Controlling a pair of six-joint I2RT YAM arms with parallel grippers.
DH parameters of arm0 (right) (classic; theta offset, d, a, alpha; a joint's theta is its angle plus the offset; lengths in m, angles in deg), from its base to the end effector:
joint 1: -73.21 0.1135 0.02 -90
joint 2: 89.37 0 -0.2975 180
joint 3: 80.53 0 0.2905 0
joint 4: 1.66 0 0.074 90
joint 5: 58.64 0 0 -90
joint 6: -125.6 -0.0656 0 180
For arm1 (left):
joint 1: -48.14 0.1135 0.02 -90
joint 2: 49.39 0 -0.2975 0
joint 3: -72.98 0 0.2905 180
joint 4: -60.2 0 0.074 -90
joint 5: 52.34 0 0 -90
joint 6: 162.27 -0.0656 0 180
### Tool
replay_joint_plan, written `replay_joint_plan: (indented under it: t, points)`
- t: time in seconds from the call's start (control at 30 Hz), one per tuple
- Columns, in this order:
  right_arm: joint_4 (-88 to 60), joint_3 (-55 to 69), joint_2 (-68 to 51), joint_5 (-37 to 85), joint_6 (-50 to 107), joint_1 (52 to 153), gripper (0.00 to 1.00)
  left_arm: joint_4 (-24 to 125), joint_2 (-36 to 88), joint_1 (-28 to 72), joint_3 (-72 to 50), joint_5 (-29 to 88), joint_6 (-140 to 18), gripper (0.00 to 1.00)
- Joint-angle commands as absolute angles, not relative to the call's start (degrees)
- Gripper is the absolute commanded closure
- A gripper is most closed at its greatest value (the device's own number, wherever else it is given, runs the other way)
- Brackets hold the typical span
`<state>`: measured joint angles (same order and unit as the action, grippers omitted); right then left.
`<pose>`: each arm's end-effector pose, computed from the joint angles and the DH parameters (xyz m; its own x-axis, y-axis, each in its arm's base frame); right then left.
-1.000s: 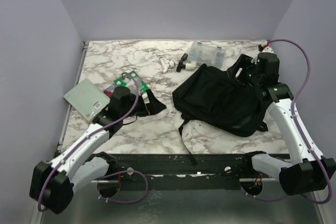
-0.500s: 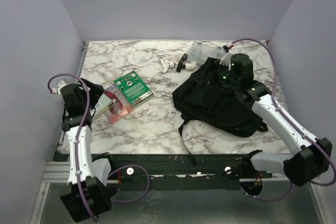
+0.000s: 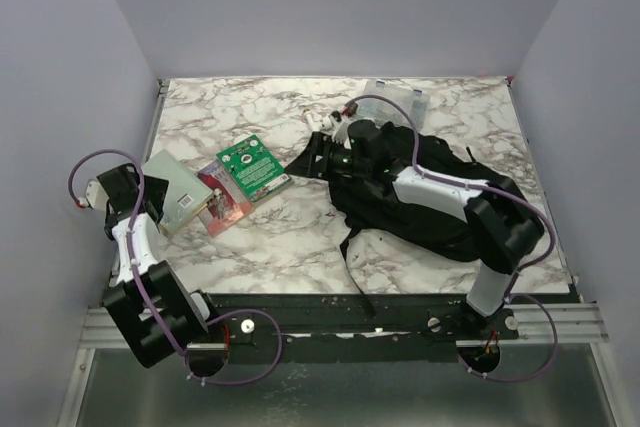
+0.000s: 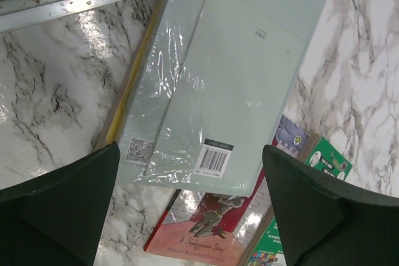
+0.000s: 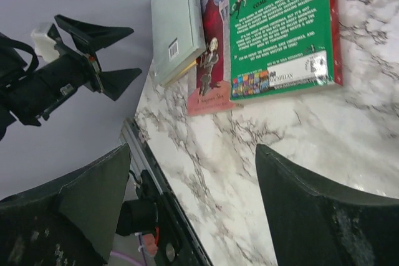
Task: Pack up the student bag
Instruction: Adjust the book at the center of the board.
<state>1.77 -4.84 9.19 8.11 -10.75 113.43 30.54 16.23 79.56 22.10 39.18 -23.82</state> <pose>0.3334 0.3159 0.2501 -0.8104 0.1854 -0.5558 -0.4218 0.4738 0.7730 0.2362 0.1463 0.2129 0.0061 -0.8729 -0.4878 -0.8032 0.2863 -0.5224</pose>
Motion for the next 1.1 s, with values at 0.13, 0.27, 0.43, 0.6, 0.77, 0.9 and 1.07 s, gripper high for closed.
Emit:
replay_joint_plan:
  t: [0.13,0.27,0.43,0.6,0.77,0.9,1.07]
  points:
    - [13.5,3.7,19.9,4.4,-17.4,116.7,0.16,33.5,21.3,82.0,24.9,37.7,-20.9,0.02]
    - [14.9,3.1,20.6,4.9,-18.4,117.0,0.16,31.6,23.9,82.3,25.7,35.4,-18.3,0.02]
    - [14.6,2.8,21.2,5.6,-18.2,117.0,0.16,26.3,26.1,82.3,23.6,32.6,-18.1,0.2]
    - [14.6,3.6,23.6,5.7,-18.6,116.9,0.16,24.3,28.2,80.8,23.4,27.0,-19.1,0.23]
    - [14.9,5.3,26.7,5.1,-19.4,117.4,0.17,24.0,25.8,75.9,25.6,24.0,-19.3,0.26]
    - [14.9,7.2,28.7,5.1,-19.7,118.0,0.17,23.9,24.4,70.0,28.4,22.3,-17.6,0.26]
    - [13.3,9.8,31.4,5.0,-18.6,118.9,0.17,23.5,17.8,63.8,30.4,23.3,-18.0,0.24]
